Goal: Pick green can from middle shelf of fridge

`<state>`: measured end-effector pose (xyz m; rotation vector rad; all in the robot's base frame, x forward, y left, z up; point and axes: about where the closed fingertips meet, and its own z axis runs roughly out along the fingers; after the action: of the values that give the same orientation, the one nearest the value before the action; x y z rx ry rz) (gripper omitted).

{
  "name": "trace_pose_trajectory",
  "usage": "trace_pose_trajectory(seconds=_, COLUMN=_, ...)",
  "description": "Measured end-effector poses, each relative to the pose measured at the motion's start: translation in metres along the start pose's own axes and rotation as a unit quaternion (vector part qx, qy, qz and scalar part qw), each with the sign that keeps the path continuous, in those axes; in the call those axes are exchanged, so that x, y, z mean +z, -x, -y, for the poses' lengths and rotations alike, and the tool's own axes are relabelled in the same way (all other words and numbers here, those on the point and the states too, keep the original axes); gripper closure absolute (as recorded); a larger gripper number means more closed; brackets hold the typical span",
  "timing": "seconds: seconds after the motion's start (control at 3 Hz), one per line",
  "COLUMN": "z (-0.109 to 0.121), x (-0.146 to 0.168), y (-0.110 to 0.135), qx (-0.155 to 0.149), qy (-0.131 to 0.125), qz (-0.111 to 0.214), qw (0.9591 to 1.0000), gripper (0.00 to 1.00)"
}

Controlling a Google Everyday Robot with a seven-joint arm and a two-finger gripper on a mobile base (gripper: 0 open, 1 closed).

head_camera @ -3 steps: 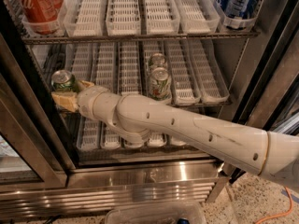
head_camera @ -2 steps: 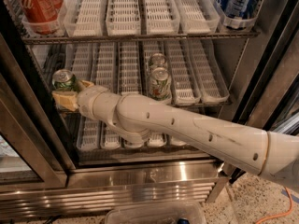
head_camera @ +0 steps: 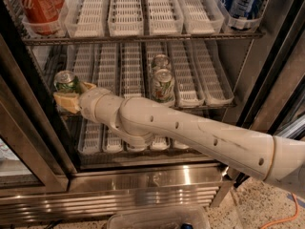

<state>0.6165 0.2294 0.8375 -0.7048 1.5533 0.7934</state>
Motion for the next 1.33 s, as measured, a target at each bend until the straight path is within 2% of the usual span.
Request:
trace_pose_trajectory(seconds=0.67, z=0.0, x=-0.014, y=0.044, qx=-0.061, qy=0.006, qz=0.018, qw=0.9979, gripper=1.0)
trace_pose_trajectory(seconds=1.33, z=-0.001, x=-0.024, y=0.073, qx=-0.094, qy=0.008, qz=0.033, qw=0.995, gripper=1.0)
